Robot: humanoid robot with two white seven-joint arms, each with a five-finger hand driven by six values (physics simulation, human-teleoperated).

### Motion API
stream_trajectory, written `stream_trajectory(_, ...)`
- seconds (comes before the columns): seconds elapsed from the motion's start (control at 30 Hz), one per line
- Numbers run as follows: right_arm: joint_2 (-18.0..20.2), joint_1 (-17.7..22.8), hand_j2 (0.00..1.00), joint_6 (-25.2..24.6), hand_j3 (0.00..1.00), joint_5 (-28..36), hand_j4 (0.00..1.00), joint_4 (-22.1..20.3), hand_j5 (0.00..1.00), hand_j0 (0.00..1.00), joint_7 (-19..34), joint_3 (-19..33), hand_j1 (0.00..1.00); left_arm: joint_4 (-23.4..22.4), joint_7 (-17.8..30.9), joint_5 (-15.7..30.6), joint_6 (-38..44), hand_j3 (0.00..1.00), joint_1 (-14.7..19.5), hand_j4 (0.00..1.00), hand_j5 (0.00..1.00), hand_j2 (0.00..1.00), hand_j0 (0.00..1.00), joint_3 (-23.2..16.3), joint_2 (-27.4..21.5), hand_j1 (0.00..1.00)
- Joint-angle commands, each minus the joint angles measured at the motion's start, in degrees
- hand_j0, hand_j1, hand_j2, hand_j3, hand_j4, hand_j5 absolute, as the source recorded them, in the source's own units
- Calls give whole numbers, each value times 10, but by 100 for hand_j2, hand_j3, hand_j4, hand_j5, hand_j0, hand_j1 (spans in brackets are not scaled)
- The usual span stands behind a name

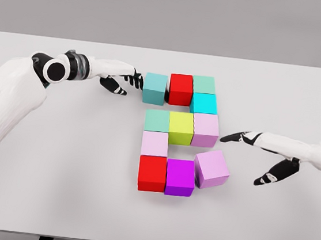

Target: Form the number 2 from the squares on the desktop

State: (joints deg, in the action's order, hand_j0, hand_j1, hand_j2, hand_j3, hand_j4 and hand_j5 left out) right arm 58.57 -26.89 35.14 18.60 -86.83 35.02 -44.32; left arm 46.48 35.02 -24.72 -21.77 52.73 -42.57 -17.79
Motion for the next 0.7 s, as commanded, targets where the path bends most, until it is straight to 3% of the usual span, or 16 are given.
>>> stream_trajectory(0.0,-7,0,100,-1,100,15,100,1,100,100,0,-16,100,-2,0,3,1,63,0,63,63,63,63,1,0,63)
stream_trajectory(0.67,-28,-2,100,-1,100,14,100,3,100,100,0,-23,100,-11,0,7,7,63,-5,63,63,63,63,1,23,63)
